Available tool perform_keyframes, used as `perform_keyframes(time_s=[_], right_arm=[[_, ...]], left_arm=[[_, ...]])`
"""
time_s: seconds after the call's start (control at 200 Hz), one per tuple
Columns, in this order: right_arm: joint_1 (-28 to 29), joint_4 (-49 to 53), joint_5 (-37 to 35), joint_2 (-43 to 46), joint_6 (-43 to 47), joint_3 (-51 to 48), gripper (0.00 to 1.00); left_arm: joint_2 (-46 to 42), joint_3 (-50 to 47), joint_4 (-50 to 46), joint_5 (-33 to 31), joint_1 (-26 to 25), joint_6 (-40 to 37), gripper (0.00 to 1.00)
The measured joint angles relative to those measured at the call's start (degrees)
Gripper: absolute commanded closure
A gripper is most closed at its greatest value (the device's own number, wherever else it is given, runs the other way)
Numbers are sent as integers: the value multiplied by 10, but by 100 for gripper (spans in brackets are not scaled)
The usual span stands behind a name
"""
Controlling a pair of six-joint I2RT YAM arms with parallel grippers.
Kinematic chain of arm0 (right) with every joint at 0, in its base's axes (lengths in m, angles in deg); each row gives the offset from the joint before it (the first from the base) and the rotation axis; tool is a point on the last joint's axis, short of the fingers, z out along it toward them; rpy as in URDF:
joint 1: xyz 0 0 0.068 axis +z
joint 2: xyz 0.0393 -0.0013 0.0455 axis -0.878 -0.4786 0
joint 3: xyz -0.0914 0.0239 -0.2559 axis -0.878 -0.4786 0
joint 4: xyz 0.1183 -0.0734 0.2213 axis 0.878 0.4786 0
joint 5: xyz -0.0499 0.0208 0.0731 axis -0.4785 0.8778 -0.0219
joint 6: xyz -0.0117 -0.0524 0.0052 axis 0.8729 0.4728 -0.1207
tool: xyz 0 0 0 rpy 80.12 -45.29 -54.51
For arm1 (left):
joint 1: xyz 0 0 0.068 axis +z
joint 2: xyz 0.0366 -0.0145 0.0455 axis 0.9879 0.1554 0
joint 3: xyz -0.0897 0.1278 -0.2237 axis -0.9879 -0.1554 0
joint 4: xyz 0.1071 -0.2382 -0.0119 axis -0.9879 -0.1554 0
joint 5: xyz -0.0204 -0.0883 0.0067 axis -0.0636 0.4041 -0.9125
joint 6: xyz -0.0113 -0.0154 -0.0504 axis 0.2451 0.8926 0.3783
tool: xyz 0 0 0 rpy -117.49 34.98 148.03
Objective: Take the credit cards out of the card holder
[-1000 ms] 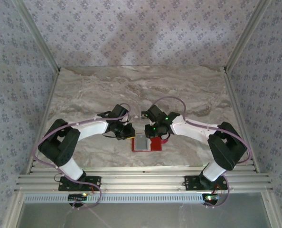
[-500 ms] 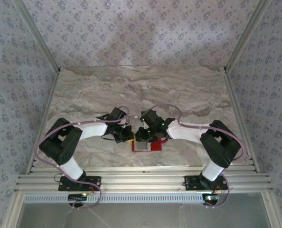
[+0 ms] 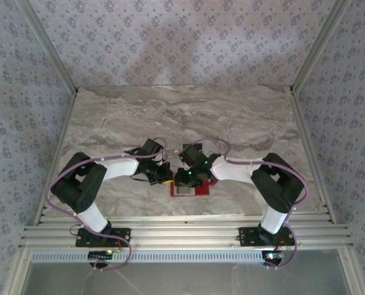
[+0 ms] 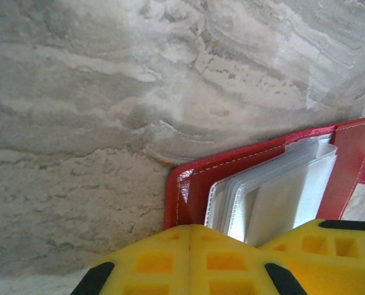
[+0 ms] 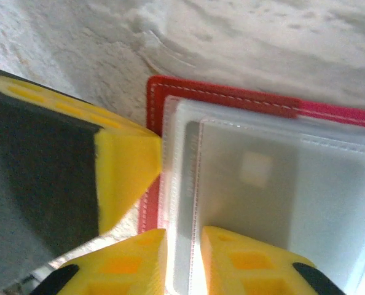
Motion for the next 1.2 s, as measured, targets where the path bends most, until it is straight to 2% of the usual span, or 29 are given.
perform_keyframes(time_s=[0.34, 0.7, 0.855, 0.939, 1.199], right_arm=[[19, 117, -89, 4, 15, 41, 56], [34, 275, -218, 3, 19, 95, 51], [32, 310, -240, 5, 21, 94, 56], [28, 310, -238, 13, 23, 90, 66], [9, 232, -165, 64, 29, 34, 86]], left_arm=[[0, 0, -1, 0, 0, -9, 95], [0, 0, -2, -2, 0, -12, 95], [0, 2, -5, -3, 0, -14, 95], [0, 3, -8, -4, 0, -17, 95], [0, 5, -13, -6, 0, -18, 95]])
